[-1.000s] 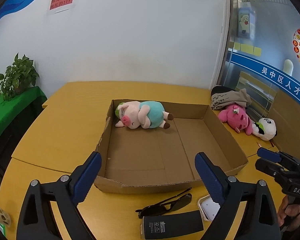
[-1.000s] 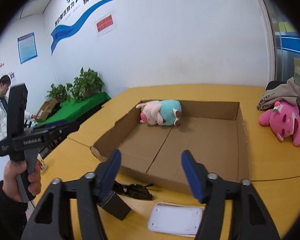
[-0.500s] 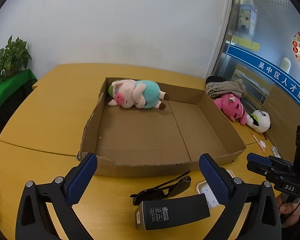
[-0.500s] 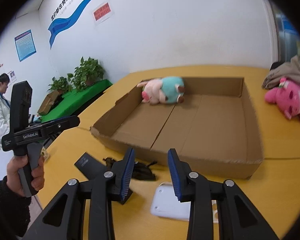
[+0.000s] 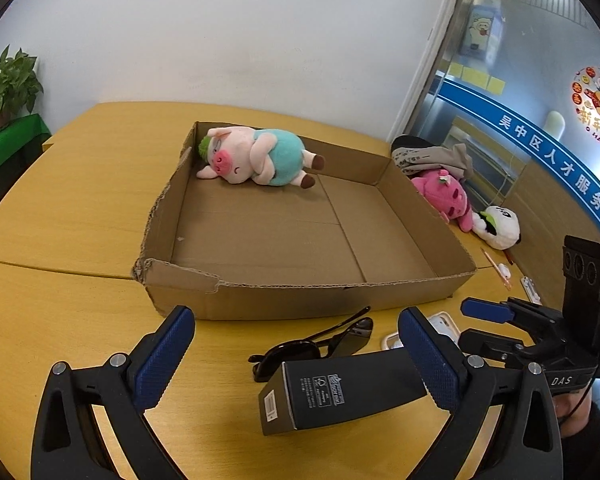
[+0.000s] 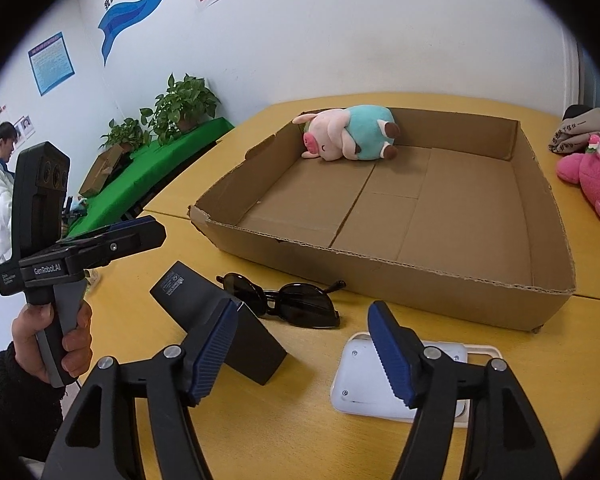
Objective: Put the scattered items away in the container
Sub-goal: 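Grasp the black rectangular box with both grippers from either side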
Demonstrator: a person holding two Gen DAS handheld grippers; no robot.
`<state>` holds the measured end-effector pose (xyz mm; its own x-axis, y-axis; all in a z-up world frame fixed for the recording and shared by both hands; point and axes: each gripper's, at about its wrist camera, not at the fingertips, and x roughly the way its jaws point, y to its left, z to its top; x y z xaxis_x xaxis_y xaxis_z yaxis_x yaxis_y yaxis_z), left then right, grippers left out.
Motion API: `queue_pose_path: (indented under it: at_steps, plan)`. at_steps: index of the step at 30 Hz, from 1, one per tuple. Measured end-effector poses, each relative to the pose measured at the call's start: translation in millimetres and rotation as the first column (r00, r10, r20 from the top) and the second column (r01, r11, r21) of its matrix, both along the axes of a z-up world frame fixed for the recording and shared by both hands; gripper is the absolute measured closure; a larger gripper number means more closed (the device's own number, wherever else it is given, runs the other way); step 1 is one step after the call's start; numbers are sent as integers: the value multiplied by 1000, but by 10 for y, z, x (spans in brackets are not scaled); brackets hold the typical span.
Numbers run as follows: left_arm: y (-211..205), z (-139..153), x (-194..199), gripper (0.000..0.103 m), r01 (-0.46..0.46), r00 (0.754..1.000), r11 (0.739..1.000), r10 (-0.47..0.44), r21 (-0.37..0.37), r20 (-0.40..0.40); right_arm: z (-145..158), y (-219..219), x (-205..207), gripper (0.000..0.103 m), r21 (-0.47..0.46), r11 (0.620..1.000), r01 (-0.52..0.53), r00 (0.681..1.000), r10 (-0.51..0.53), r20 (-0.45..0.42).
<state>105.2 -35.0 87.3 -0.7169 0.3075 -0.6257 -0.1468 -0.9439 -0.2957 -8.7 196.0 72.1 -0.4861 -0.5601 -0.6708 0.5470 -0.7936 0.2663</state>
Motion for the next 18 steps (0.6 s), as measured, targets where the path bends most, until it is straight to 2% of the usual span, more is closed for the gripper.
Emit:
queue_pose_path:
  at_steps: [7,10,14,18]
  plan:
    - [-8,-74,-35,0,52,998,998,-53,19,42,-67,-51,13,30,21,998,-56,998,56,28]
    - [-27,-146,-76,0,72,994,996,-76,48,74,-106,-99,27,24,8,994,-108,993,107,55]
    - [-17,-274,-122,0,98,986,992,-107,78,128,-327,-256,73,24,10,983,-184,974,181,139]
    - [-3,-422,-159,0,105,975,989,-123,104,186,-568,-453,96,24,29,978,-204,960,194,202]
